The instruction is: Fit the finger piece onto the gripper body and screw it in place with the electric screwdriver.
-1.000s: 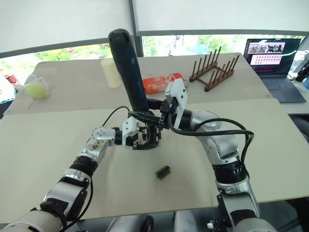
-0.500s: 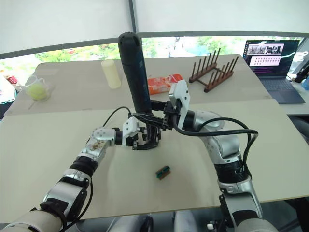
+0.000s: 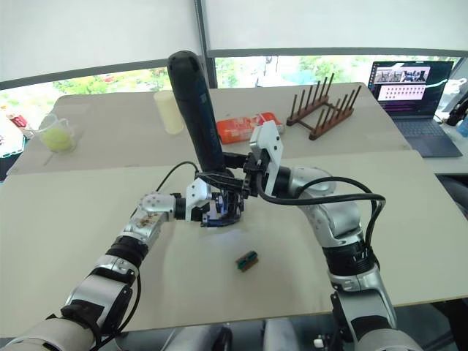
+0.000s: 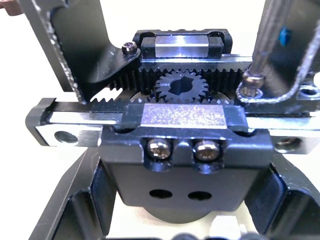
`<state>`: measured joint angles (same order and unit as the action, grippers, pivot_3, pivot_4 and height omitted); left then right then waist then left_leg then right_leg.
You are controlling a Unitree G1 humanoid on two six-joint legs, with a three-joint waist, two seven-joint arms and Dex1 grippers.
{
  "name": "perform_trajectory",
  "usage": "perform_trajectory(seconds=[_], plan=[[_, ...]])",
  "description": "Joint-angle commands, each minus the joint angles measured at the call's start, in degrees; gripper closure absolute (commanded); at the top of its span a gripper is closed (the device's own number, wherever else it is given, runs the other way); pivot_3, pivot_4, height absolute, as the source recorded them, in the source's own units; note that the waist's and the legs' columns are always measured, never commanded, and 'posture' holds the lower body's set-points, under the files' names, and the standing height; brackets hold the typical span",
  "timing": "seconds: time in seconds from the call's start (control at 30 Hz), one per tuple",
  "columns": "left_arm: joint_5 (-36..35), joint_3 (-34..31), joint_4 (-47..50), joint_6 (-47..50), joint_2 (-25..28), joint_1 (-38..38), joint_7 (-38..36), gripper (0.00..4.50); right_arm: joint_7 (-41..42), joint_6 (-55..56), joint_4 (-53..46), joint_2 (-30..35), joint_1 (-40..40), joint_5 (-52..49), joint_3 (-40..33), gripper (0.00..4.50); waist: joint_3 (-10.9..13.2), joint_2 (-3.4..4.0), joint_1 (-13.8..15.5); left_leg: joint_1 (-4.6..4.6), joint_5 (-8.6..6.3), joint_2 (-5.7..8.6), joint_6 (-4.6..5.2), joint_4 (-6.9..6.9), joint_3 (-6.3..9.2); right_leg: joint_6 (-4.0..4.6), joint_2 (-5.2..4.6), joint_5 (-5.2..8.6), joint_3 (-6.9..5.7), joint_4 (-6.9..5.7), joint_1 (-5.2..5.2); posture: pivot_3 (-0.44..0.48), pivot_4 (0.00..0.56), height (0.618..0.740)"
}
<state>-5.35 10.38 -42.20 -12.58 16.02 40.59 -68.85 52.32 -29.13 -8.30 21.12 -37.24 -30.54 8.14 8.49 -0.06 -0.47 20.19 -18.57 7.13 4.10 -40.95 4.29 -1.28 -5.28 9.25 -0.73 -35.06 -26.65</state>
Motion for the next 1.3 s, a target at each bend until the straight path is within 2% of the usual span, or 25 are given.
perform_trajectory(seconds=[0.03,0.5,0.8,1.07,1.17,1.3], plan=[[0.1,-0.8,0.1,-1.3,0.3,1.8,1.1,1.69,0.6,-1.8,3.2,1.9,2.1,3.3,2.9,2.59,0.0,0.00,0.1,0.00,0.00,0.00,0.00,0.00,0.00,0.00,0.00,0.00,0.00,0.00,0.01,0.000,0.150,0.740],[0.4,-1.1,-0.4,-1.5,0.3,2.0,1.0,1.69,1.6,2.0,5.9,2.7,2.3,4.8,2.7,2.59,-0.1,-0.04,0.2,-0.10,0.00,0.00,0.00,0.00,0.03,0.00,0.01,0.00,-0.01,0.03,0.13,0.000,0.150,0.740],[0.3,-0.9,0.3,-1.3,0.3,1.1,1.0,1.69,0.1,5.7,6.7,1.8,1.2,4.7,0.1,2.59,-0.1,-0.04,0.3,-0.26,-0.01,-0.01,0.01,0.03,0.04,0.00,0.01,0.00,0.00,0.06,0.25,0.000,0.150,0.740],[0.7,-0.6,-0.6,-1.4,0.4,0.6,0.7,1.69,-0.9,4.3,-4.0,0.9,-4.4,-3.4,-5.1,2.60,-0.1,-0.06,0.2,-0.13,-0.01,-0.01,0.01,0.03,0.04,0.00,0.00,0.00,0.01,0.05,0.12,0.000,0.150,0.740],[0.9,-0.4,-1.1,-1.6,0.2,0.5,0.6,1.69,-1.2,3.6,-7.4,0.6,-5.2,-5.5,-6.2,2.60,-0.1,-0.06,0.2,0.21,-0.01,0.01,0.01,0.00,0.02,0.00,-0.01,0.00,0.00,-0.01,-0.24,0.000,0.150,0.740],[1.1,-0.2,-1.8,-1.9,0.1,0.6,0.3,1.69,-2.5,2.9,-9.7,-0.4,-5.6,-7.4,-7.2,2.60,-0.1,-0.06,0.2,0.22,0.00,0.01,0.01,0.02,0.02,0.00,-0.01,0.00,-0.01,0.00,-0.26,0.000,0.150,0.740]])
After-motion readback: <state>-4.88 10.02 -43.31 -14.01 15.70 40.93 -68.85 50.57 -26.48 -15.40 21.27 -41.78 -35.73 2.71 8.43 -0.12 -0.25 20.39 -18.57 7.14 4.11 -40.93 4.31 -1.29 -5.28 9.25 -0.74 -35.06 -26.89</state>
